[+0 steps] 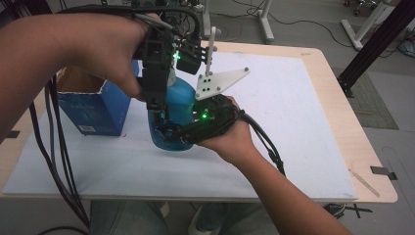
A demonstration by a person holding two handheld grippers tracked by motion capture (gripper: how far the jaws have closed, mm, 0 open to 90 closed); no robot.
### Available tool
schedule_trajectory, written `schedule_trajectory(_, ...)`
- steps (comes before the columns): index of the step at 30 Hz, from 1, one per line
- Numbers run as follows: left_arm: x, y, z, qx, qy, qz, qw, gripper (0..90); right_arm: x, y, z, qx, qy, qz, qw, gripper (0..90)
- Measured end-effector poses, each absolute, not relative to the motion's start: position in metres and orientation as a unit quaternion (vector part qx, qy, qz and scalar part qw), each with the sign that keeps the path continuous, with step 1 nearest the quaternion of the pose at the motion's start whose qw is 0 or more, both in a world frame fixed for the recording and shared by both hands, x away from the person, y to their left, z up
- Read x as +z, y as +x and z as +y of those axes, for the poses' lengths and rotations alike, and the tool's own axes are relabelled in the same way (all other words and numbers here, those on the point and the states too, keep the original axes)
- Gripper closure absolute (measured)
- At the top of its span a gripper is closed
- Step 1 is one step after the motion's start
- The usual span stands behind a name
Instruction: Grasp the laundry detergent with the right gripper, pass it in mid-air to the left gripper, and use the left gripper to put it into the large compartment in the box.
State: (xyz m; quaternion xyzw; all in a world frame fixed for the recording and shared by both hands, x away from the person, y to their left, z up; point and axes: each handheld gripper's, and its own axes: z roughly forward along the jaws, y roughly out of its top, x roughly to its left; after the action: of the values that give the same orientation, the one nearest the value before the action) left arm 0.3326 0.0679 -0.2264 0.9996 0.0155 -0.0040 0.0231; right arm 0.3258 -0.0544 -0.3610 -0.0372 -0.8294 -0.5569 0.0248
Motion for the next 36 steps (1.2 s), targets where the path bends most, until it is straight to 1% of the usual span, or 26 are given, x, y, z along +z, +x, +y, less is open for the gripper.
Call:
schedule_trajectory(11, -0.2257, 0.3318, 0.067, 0.007, 1.0, 0.017, 0.023, 22.0, -0.3627, 0.3273, -0.0532, -0.556, -0.04, -0.83, 0.024, 45.6)
schedule_trajectory(13, -0.2251, 0.3313, 0.0661, 0.006, 1.0, 0.014, 0.023, 24.1, -0.3626, 0.3274, -0.0533, -0.556, -0.041, -0.83, 0.025, 45.6)
schedule_trajectory(20, -0.2253, 0.33, 0.0643, 0.008, 1.0, 0.012, 0.02, 24.4, -0.3627, 0.3265, -0.0527, -0.557, -0.04, -0.829, 0.024, 45.6)
schedule_trajectory(23, -0.2249, 0.3297, 0.0645, 0.006, 1.0, 0.012, 0.02, 28.3, -0.3627, 0.3261, -0.0523, -0.556, -0.04, -0.83, 0.025, 45.7)
schedule_trajectory(32, -0.2254, 0.3291, 0.0633, 0.011, 1.0, 0.009, 0.02, 29.2, -0.3631, 0.3269, -0.0518, -0.557, -0.039, -0.829, 0.023, 45.7)
schedule_trajectory(34, -0.2255, 0.3292, 0.0629, 0.014, 1.0, 0.007, 0.018, 32.4, -0.3631, 0.3265, -0.0515, -0.557, -0.04, -0.829, 0.025, 45.7)
schedule_trajectory(36, -0.2261, 0.3294, 0.0625, 0.014, 1.0, 0.007, 0.018, 32.6, -0.3632, 0.3265, -0.0513, -0.558, -0.04, -0.829, 0.025, 45.7)
